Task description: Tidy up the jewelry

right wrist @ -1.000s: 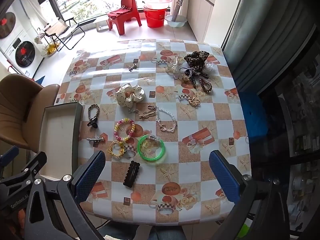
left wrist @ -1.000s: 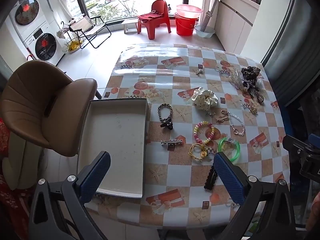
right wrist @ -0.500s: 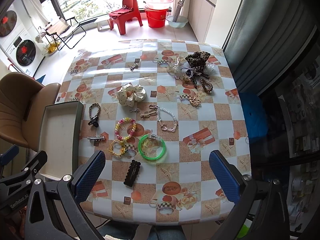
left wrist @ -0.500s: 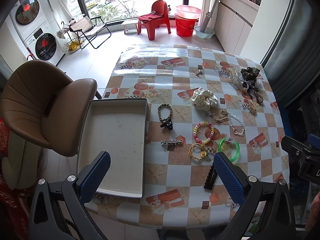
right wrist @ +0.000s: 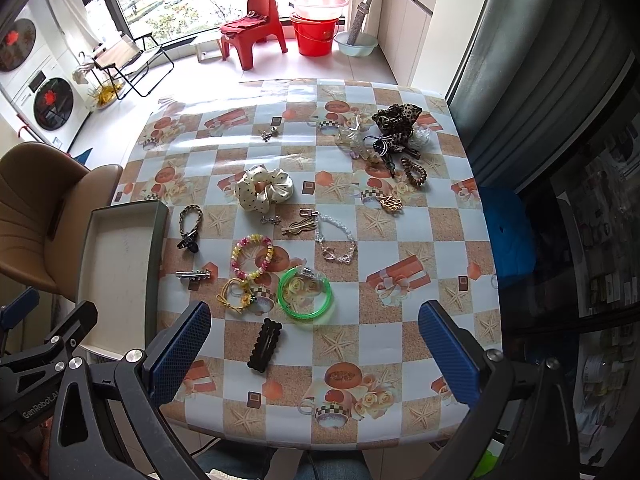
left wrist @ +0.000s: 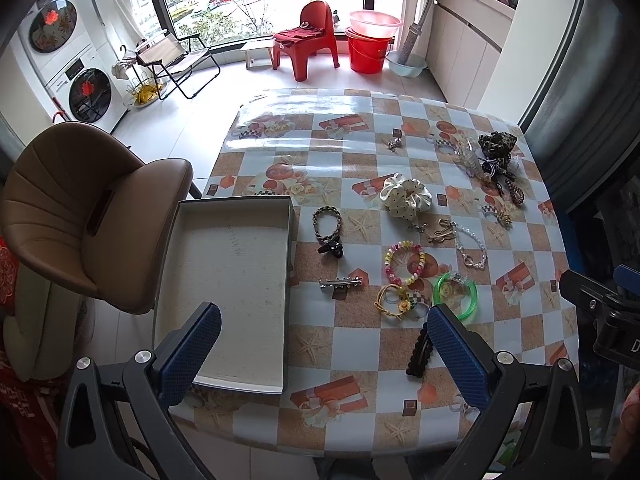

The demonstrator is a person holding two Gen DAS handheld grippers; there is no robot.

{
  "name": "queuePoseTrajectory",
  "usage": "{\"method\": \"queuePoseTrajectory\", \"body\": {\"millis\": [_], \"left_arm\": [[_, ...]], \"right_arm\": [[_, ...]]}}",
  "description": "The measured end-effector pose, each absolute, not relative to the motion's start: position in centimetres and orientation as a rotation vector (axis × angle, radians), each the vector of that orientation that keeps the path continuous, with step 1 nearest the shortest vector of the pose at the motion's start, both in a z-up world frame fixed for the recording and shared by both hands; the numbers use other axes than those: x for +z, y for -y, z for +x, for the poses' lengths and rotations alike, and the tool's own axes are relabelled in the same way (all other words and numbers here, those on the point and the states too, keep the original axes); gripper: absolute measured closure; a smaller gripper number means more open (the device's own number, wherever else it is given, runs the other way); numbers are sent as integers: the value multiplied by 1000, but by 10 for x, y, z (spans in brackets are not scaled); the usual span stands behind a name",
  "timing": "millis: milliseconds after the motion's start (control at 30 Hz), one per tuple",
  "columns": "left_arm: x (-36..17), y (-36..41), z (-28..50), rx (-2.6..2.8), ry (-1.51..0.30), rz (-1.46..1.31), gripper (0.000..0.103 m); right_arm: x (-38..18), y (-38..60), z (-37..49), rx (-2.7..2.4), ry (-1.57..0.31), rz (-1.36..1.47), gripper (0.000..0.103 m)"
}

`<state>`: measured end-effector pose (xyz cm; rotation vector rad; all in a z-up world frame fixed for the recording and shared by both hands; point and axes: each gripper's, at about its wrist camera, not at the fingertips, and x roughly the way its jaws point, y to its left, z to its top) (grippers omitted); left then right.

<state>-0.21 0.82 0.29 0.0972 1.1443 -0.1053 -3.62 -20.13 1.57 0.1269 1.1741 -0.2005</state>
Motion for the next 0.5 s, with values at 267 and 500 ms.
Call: {"method": "queuePoseTrajectory", "body": {"millis": [267, 500], "left_arm": [[2, -8, -2, -108, -1141, 99, 0], [2, -9, -2, -104, -1142, 97, 0]], "right_arm": [[16, 201, -37, -201, -1173, 127, 0], [16, 201, -38, -201, -1172, 126, 0]]}}
